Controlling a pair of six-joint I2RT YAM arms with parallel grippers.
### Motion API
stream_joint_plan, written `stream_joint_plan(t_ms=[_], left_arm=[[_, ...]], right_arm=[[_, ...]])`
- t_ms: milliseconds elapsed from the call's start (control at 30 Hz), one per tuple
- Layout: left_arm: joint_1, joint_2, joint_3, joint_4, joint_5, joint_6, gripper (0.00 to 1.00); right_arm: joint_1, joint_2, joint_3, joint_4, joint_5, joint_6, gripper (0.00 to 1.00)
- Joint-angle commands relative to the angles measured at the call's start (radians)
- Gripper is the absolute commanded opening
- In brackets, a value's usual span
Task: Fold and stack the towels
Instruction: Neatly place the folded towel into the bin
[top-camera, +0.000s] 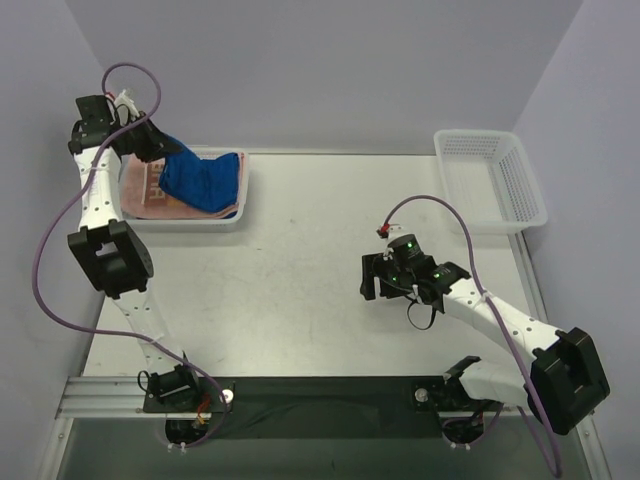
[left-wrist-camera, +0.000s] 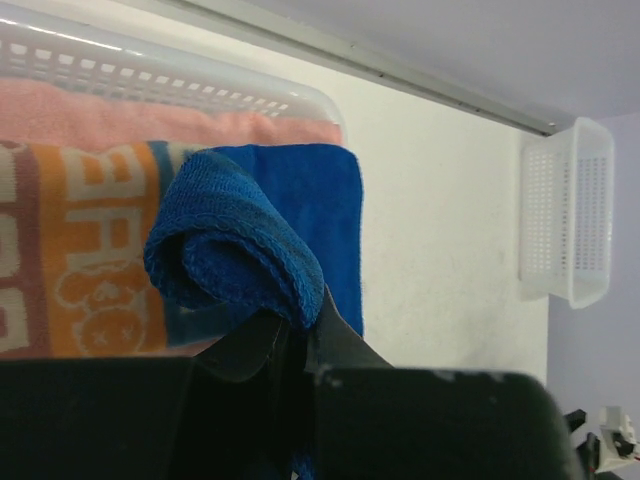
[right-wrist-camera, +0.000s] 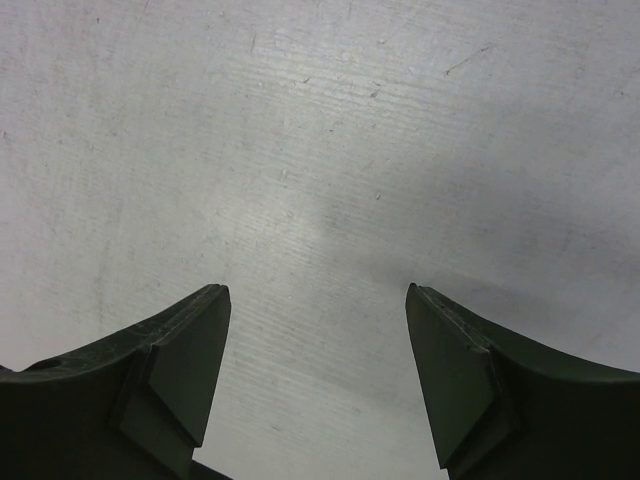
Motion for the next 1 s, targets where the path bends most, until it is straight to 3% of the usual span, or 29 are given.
stream_joint_plan(t_ms=[0, 733, 867, 967], left_arm=[[0.010, 0.025, 0.010, -0.027, -0.058, 0.111, 0.00], [0.019, 0.112, 0.096, -0.103, -0.476, 0.295, 0.05], [0.014, 0.135, 0.113, -0.103, -0.496, 0.312, 0.13], [0.014, 0.155, 0.119, -0.101, -0.508, 0.318, 0.30]], right_arm=[[-0.007, 0.001, 0.049, -0.040, -0.021, -0.016, 0.71], [-0.009, 0.023, 0.092, -0.100, -0.045, -0.037, 0.71], [-0.007, 0.031, 0.099, -0.101, -0.051, -0.034, 0.71], [-0.009, 0.031, 0.099, -0.101, -0.058, -0.034, 0.71]])
